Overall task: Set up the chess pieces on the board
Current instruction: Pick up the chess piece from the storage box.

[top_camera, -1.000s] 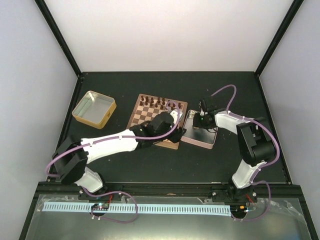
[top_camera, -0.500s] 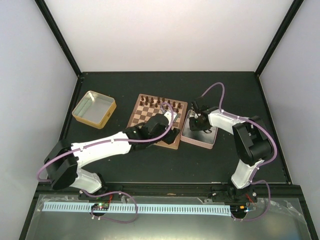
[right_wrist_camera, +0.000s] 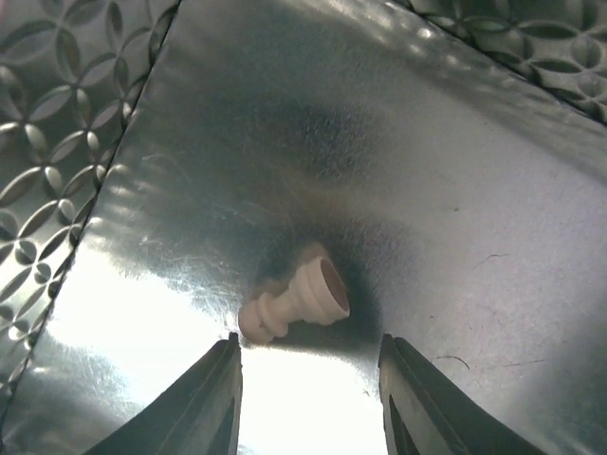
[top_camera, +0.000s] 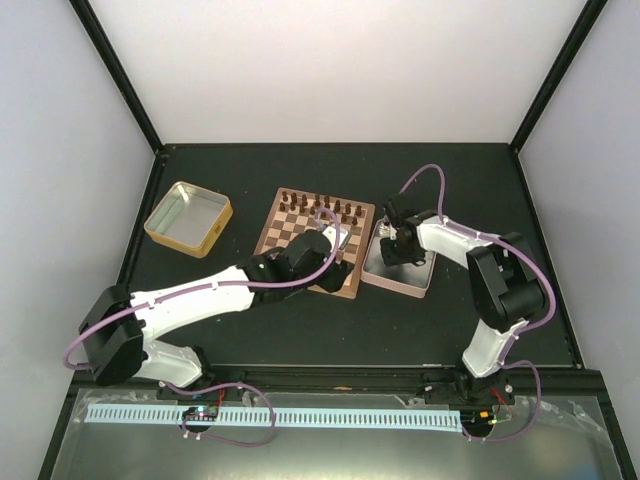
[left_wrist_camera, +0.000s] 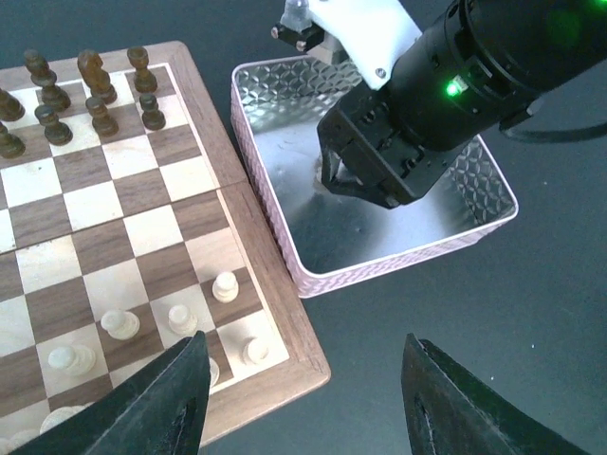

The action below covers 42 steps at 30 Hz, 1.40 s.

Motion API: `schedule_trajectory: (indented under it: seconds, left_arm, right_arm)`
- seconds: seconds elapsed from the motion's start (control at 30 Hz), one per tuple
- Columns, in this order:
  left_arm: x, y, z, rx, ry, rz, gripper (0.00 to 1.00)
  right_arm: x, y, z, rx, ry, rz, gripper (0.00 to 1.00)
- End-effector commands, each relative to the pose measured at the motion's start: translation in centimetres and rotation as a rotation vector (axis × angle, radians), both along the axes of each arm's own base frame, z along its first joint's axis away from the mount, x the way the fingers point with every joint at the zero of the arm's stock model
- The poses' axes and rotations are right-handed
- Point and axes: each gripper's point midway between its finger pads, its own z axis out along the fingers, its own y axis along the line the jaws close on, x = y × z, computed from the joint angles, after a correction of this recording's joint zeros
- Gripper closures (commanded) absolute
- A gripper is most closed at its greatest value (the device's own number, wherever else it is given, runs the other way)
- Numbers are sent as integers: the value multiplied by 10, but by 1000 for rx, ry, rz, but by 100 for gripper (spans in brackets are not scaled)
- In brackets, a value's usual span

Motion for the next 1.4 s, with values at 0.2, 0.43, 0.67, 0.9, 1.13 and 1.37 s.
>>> schedule_trajectory:
  seconds: [0.2,0.43,0.67,0.9,1.13,1.37]
  left_arm:
    - [-11,12,2,-8,18,-42,43]
    - [-9,15,2,-35,28,-39,43]
    - [-6,16,4,-47,29,-39,43]
    - [-3,17,6,-51,31,-35,42]
    - [-1,18,9,-55,30,-36,42]
    - [1,19,9,-57,32,-34,42]
  right_arm:
    - [-1,-1,54,34,-90,14,56]
    - [-15,-23,34,-95,-27,19,64]
    - [-7,-20,18,-123,10,56,60]
    - [5,-7,2,-120,44,90,59]
    - [21,1,-3,-115,27,87,57]
    - [25,2,-14,-110,32,73,64]
